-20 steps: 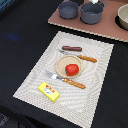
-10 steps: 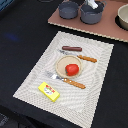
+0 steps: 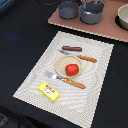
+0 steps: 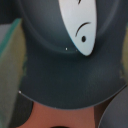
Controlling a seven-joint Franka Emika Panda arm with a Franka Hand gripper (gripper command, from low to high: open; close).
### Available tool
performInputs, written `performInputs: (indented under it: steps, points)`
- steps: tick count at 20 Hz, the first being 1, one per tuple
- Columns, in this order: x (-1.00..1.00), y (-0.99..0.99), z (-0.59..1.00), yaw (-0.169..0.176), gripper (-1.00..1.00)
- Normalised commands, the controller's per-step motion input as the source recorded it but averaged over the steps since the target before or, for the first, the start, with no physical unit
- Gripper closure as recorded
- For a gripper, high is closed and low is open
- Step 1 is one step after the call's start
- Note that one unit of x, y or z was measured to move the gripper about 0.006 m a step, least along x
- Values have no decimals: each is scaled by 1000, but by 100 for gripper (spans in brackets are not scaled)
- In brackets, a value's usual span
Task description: Interact with the objects in diverse but meaningful ways.
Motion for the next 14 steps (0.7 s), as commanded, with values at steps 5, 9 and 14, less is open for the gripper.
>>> performInputs:
  steps: [5,9,14]
  points:
    - [18,173,918,0,-100]
    - [-6,125,1000,0,-100]
    - [26,-318,597,-2,-100]
